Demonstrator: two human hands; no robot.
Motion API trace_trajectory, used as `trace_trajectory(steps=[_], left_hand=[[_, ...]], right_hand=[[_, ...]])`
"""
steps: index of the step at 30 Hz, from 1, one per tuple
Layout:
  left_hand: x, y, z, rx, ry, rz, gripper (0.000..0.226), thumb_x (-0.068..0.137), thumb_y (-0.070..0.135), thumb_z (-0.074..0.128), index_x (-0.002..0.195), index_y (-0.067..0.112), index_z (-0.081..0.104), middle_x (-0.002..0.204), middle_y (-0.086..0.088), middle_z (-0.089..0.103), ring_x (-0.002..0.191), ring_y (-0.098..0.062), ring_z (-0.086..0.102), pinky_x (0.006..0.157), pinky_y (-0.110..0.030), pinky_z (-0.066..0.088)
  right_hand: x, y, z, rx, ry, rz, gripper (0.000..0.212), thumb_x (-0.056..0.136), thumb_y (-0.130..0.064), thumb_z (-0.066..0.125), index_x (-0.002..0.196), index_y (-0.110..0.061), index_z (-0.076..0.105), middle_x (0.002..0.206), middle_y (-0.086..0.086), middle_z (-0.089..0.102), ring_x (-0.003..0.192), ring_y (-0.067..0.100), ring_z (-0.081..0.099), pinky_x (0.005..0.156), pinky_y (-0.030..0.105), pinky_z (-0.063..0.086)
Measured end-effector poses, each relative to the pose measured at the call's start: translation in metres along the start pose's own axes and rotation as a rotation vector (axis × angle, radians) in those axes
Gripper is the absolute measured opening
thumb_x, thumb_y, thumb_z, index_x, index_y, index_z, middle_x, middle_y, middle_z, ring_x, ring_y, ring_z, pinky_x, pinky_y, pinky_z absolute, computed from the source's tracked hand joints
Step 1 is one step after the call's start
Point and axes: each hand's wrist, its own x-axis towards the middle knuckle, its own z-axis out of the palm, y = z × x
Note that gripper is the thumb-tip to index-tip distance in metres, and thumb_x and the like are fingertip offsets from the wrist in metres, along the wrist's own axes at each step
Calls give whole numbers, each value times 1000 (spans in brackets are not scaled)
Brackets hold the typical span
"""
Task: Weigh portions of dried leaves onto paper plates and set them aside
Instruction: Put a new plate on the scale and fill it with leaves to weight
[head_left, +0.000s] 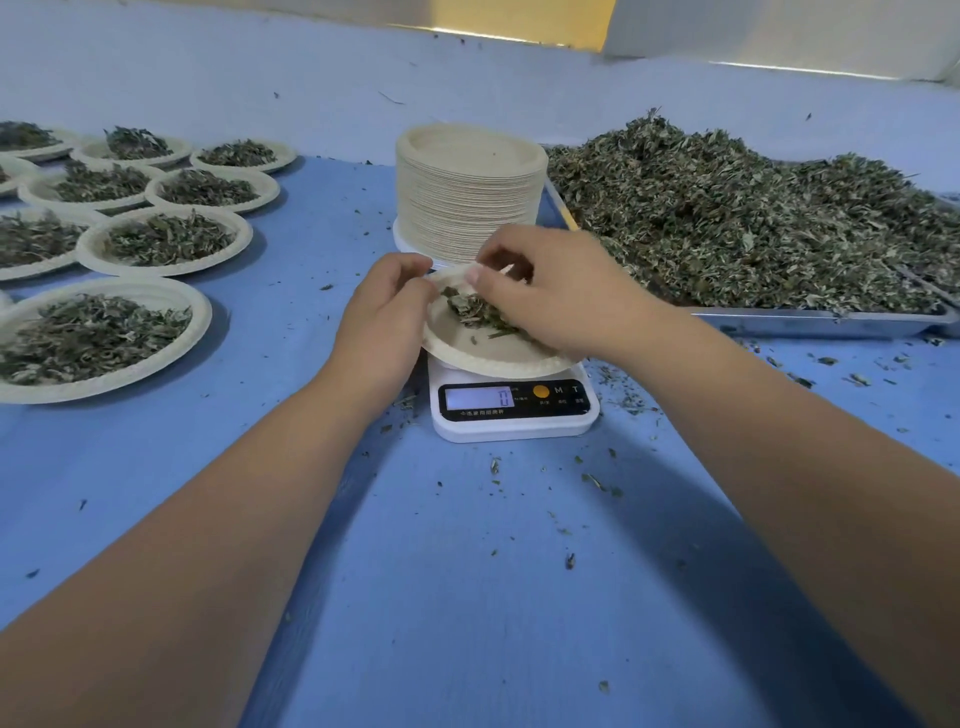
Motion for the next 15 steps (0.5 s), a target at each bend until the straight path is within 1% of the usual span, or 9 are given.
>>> trace_trajectory(steps=[1, 2, 3, 5, 6, 7, 10, 12, 15], left_hand=[[0, 0, 0, 9, -13, 7, 27, 88, 40, 50, 111, 37, 64, 103, 27, 65, 91, 15, 60, 74, -10, 43], [0, 0, 1, 17, -19, 14, 26, 87, 41, 50, 110, 37, 64, 103, 28, 65, 89, 18, 58, 73, -8, 41], [0, 0, 1, 23, -19, 19, 28, 86, 42, 49, 110, 37, 64, 105, 26, 65, 89, 18, 58, 75, -10, 41], [1, 0, 2, 27, -11, 12, 33, 84, 43, 49, 112, 35, 65, 110, 23, 65, 99, 10, 59, 84, -19, 43], [1, 0, 2, 25, -8, 2, 36, 83, 43, 48, 113, 34, 65, 112, 20, 66, 105, 3, 60, 89, -24, 45], [2, 0, 2, 22, -4, -7, 37, 83, 42, 48, 114, 33, 66, 113, 18, 67, 109, -3, 61, 93, -28, 47], [1, 1, 1, 11, 6, -17, 36, 83, 41, 49, 112, 32, 67, 112, 16, 69, 109, -6, 63, 93, -30, 49], [0, 2, 1, 11, 14, -14, 36, 82, 40, 49, 111, 32, 68, 113, 14, 69, 109, -7, 63, 93, -30, 49], [0, 3, 1, 16, 20, -3, 35, 84, 39, 49, 112, 30, 68, 112, 15, 68, 107, -5, 62, 88, -26, 47]], right_hand=[[0, 0, -4, 77, 42, 18, 30, 96, -55, 53, 104, -31, 68, 85, -19, 65, 81, -4, 60, 75, 25, 50], [-1, 1, -8, 151, 74, 34, 30, 97, -54, 53, 100, -28, 69, 83, -16, 67, 78, -3, 60, 75, 26, 50], [-2, 2, -12, 219, 88, 49, 32, 97, -51, 52, 98, -25, 70, 85, -9, 69, 79, 3, 63, 77, 31, 52], [-7, 4, -15, 327, 84, 67, 33, 100, -45, 50, 97, -19, 71, 93, 1, 73, 91, 20, 68, 85, 44, 53], [-9, 6, -14, 370, 84, 72, 31, 101, -41, 51, 98, -18, 72, 96, 1, 73, 95, 24, 69, 88, 48, 53], [-12, 8, -13, 398, 90, 73, 29, 101, -38, 51, 99, -18, 72, 97, -1, 74, 96, 23, 69, 89, 50, 53], [-18, 17, -9, 450, 181, 51, 25, 101, -31, 53, 96, -18, 74, 93, -4, 75, 95, 15, 70, 89, 50, 55], [-21, 26, -7, 485, 288, 61, 21, 98, -27, 56, 93, -20, 75, 90, -5, 75, 92, 16, 71, 87, 48, 56], [-26, 48, -8, 396, 419, 102, 16, 94, -23, 59, 94, -22, 75, 86, -9, 73, 84, 12, 69, 83, 38, 58]])
